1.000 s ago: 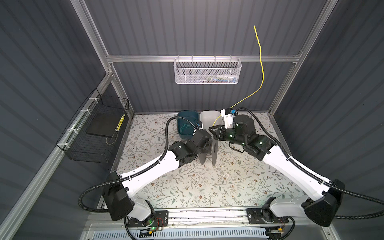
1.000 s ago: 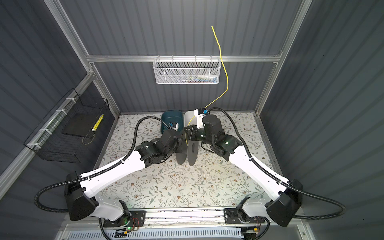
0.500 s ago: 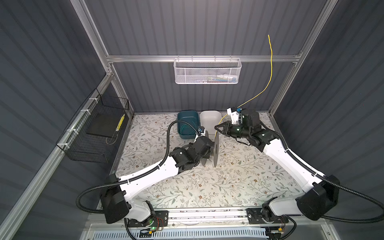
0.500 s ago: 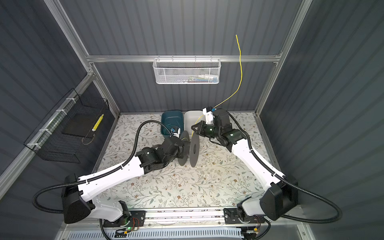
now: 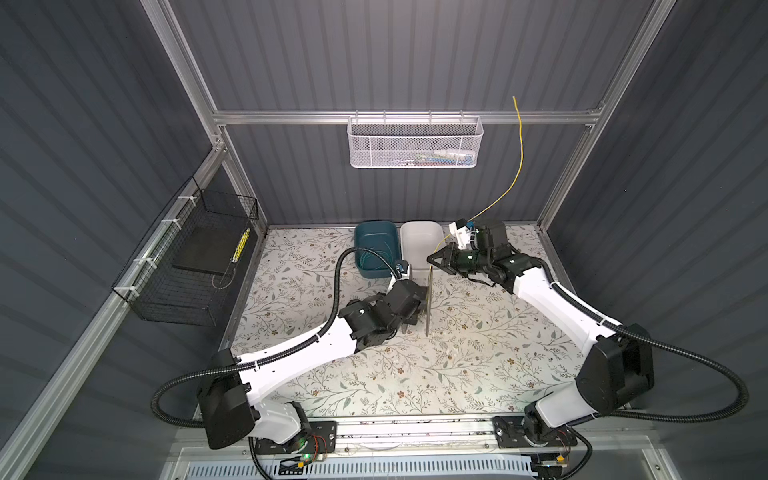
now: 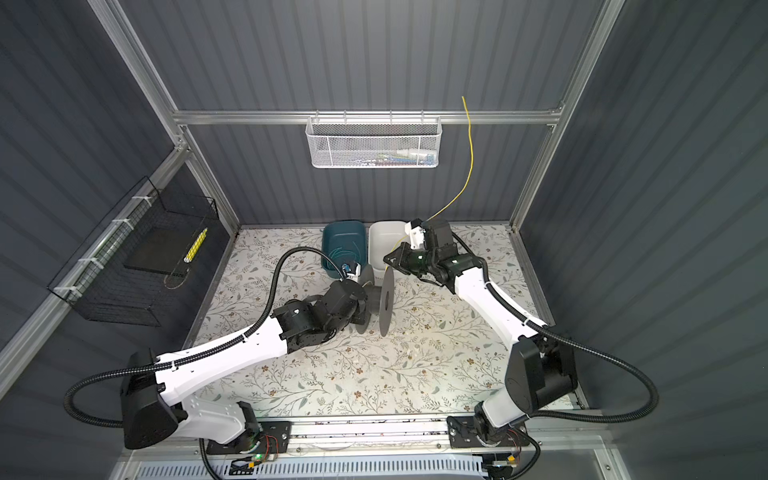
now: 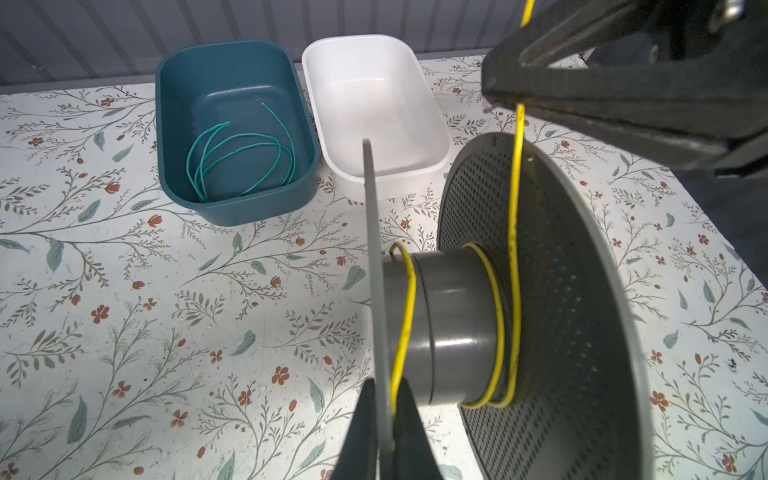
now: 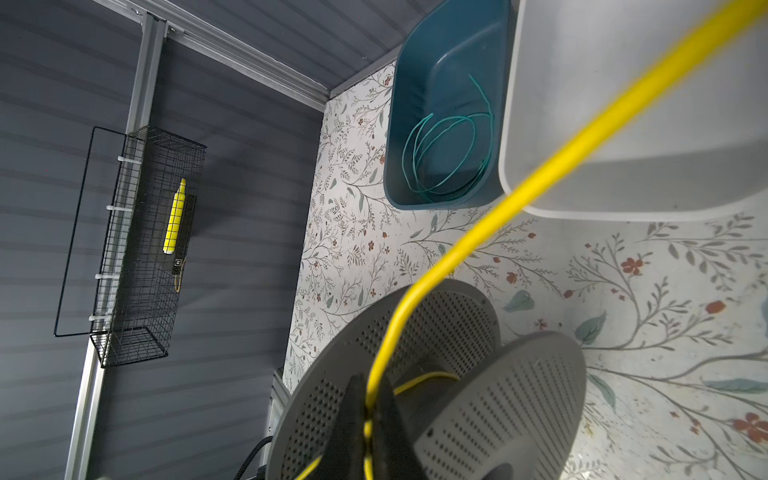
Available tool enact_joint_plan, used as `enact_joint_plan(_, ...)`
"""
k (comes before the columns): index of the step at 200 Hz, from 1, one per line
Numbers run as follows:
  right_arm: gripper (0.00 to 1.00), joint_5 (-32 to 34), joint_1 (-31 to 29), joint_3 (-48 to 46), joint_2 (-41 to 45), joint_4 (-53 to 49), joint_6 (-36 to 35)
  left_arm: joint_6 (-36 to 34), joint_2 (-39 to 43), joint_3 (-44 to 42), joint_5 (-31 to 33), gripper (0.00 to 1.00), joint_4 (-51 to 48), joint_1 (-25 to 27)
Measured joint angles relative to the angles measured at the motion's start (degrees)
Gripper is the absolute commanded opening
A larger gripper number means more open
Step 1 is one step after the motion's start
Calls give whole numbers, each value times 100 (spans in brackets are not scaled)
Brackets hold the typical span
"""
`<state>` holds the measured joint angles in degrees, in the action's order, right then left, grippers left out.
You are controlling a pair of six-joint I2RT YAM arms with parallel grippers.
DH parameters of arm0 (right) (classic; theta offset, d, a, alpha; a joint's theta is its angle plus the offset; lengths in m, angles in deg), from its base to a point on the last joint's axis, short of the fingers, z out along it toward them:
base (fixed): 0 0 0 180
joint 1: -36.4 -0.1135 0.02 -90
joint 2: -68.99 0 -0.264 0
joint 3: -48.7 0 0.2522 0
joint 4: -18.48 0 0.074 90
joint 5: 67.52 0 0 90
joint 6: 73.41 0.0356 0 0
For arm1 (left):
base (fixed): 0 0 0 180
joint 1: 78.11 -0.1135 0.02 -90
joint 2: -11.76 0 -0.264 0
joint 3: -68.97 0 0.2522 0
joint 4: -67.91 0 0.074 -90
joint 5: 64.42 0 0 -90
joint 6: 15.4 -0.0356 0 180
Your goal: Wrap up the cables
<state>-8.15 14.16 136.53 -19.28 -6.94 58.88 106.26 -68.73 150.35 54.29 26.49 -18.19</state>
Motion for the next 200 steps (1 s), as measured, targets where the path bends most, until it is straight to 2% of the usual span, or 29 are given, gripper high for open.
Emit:
enact_joint_plan(20,14,133,153,98,-37,315,9,-24,0,-118,-203,0,-337,136)
enact_joint_plan(56,9,380,352,291,-39,931,9,-109,24,-190,-474,0,-688,306)
enact_joint_plan(99,6,450,372,291,-52,999,-4,-109,46,-190,-531,0,-708,302)
enact_joint_plan(134,8,476,444,426,-72,841,-116,-107,72,-212,-540,0,-726,306)
enact_joint_plan(200,9,337,682,1530,-511,-9,-400,-35,212,-337,-525,0,-660,299)
